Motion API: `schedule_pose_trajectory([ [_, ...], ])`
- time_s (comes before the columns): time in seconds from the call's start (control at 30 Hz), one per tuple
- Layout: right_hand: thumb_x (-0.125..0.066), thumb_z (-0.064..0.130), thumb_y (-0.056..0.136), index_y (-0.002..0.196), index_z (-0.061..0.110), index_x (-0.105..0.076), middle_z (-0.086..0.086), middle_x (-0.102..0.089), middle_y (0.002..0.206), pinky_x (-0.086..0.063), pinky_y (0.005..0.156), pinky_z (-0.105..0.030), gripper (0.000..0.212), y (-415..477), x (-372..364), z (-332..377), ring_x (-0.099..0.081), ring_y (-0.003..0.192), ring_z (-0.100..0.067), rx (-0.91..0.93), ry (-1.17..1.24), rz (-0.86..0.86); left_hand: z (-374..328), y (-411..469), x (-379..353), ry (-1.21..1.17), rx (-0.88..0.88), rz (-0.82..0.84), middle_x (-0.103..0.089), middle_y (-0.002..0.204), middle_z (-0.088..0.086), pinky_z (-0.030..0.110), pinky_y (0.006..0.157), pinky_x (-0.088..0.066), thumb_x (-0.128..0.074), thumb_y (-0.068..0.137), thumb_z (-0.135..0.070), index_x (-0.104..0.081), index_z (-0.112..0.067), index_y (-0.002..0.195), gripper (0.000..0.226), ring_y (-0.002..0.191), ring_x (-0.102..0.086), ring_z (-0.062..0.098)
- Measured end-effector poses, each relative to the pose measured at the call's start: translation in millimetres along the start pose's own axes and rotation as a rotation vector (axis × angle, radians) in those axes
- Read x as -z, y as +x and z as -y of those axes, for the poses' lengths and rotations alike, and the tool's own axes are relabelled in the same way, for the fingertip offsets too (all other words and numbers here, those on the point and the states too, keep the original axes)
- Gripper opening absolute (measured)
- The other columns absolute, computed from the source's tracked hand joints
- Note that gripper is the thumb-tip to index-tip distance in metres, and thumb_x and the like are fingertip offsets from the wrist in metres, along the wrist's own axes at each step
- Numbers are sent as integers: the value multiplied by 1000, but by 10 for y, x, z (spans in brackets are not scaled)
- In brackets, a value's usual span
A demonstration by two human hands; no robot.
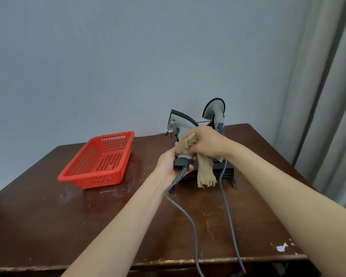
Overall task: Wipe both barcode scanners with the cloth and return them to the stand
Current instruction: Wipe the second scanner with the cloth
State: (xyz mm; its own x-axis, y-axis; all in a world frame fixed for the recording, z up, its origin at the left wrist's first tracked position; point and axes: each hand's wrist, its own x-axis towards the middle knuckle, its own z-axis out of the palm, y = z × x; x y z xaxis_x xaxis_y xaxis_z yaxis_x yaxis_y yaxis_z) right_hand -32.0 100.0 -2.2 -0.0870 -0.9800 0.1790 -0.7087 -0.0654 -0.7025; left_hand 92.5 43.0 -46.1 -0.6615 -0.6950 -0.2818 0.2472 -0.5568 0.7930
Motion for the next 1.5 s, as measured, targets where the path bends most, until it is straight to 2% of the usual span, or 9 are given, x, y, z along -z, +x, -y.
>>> schedule_pose_trajectory([
  [0.17, -70, 26, 83, 91, 29, -67, 3, -70, 94, -53, 75, -35, 8, 141, 57, -100, -65, 90, -18, -97, -82, -323, 12, -19, 6, -3, 36, 19, -66, 82, 15, 21, 38, -45, -41, 99, -37, -58, -1, 108, 40, 55, -62, 23],
  [0.43, -73, 3, 76, 86, 12, -74, 1, -71, 76, -55, 73, -24, 13, -13, -45, -38, -66, 70, -7, 43, 122, 5, -80, 34, 54, 80, -61, -47, -62, 73, 8, 22, 37, -45, -52, 92, -43, -63, -6, 95, 38, 54, -58, 17],
  [0.57, -59, 22, 75, 83, 25, -70, 1, -71, 86, -56, 70, -36, 14, 54, 61, -156, -66, 81, -22, -174, -268, -213, -118, -13, 135, 15, -54, -10, -62, 86, 11, 21, 38, -47, -56, 92, -34, -55, 1, 113, 41, 59, -61, 16],
  [0.8, -61, 15, 87, 94, 26, -68, 1, -65, 93, -47, 71, -32, 15, 175, 55, -47, -57, 87, -15, 22, -114, -548, -154, -82, 107, 160, -110, 5, -73, 90, 7, 25, 50, -55, -44, 98, -36, -58, 0, 117, 43, 68, -69, 16],
  [1.0, -59, 14, 91, 107, 18, -71, -5, -60, 106, -48, 82, -41, 20, 239, -10, -18, -57, 97, -26, 86, -340, -428, -137, -97, 13, 200, -135, -25, -72, 82, 9, 23, 42, -48, -45, 99, -35, -59, -7, 111, 33, 64, -65, 19],
  [1.13, -68, 17, 86, 98, 12, -73, -8, -68, 103, -51, 87, -43, 15, 256, 21, -32, -62, 99, -27, 1, -162, -386, -95, -85, 1, 108, -93, -16, -68, 86, 14, 21, 38, -45, -45, 98, -35, -56, -3, 118, 39, 58, -61, 20],
  [1.3, -74, 9, 77, 88, -7, -68, -25, -68, 95, -54, 83, -50, 20, 154, 38, -45, -64, 91, -38, 3, -41, -50, -96, -26, 13, 59, -81, -29, -64, 77, 11, 20, 37, -41, -40, 99, -41, -59, -6, 103, 40, 56, -58, 19],
  [1.4, -74, 9, 77, 86, 7, -75, -9, -74, 86, -56, 82, -45, 10, 126, 35, -71, -69, 84, -27, 24, -64, -17, -61, -20, 11, 54, -65, -40, -65, 70, 10, 20, 36, -40, -37, 100, -41, -61, -6, 99, 41, 56, -55, 20],
  [1.5, -72, 11, 81, 85, 22, -76, 12, -71, 87, -56, 85, -36, 12, 168, 13, -76, -67, 89, -14, 9, -85, -196, -43, -5, 27, 24, -28, -28, -67, 75, 13, 20, 36, -42, -40, 99, -40, -58, -4, 108, 42, 56, -58, 21],
])
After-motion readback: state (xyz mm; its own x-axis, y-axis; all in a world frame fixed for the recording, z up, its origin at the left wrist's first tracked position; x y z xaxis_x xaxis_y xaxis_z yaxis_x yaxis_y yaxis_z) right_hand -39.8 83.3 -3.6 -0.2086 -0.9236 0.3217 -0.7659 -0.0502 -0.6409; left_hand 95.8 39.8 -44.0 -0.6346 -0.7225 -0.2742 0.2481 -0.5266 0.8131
